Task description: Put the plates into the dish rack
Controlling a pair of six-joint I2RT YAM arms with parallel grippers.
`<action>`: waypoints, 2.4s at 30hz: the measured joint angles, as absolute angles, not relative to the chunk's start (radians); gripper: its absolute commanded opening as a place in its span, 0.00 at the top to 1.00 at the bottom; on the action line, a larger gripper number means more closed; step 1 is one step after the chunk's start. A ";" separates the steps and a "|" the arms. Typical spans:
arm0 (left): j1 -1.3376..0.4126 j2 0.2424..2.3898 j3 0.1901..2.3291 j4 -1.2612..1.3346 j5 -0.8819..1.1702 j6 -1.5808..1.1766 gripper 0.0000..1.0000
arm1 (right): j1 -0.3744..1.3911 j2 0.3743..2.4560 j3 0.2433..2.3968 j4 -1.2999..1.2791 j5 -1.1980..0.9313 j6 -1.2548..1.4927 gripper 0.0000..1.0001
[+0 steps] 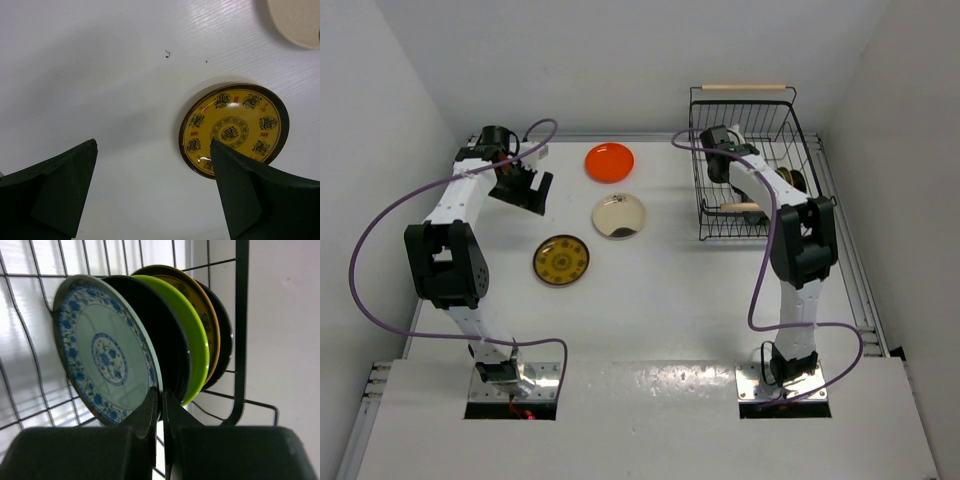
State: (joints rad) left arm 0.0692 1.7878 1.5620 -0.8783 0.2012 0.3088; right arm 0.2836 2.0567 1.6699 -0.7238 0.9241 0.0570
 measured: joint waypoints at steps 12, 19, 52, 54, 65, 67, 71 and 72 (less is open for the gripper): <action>0.069 1.788 1.498 -0.883 0.203 0.340 0.00 | 0.280 2.067 1.747 -0.823 0.835 0.147 0.18; 0.069 1.804 1.450 -0.882 0.202 0.374 0.00 | 0.347 1.940 1.834 -0.805 0.722 0.135 0.01; 0.069 1.861 1.435 -0.882 0.168 0.381 0.00 | 0.610 2.369 1.848 -0.501 0.187 0.746 0.93; 0.069 1.861 1.435 -0.882 0.168 0.381 0.00 | 0.601 2.369 1.845 -0.475 0.156 0.770 1.00; 0.069 1.861 1.435 -0.882 0.161 0.381 0.00 | 0.601 2.078 1.745 -0.480 0.201 0.521 1.00; 0.069 1.861 1.435 -0.882 0.160 0.381 0.00 | 0.606 1.982 1.784 -0.490 0.236 0.448 1.00; 0.069 1.861 1.435 -0.882 0.159 0.381 0.00 | 0.611 1.830 1.914 -0.488 0.368 0.276 1.00; 0.069 1.861 1.435 -0.882 0.160 0.381 0.00 | 0.605 1.797 1.933 -0.486 0.417 0.226 1.00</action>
State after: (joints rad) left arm 0.0692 1.8606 1.4345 -0.8818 0.1596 0.3805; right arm 0.6052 1.7966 1.9331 -0.4862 0.4168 0.2256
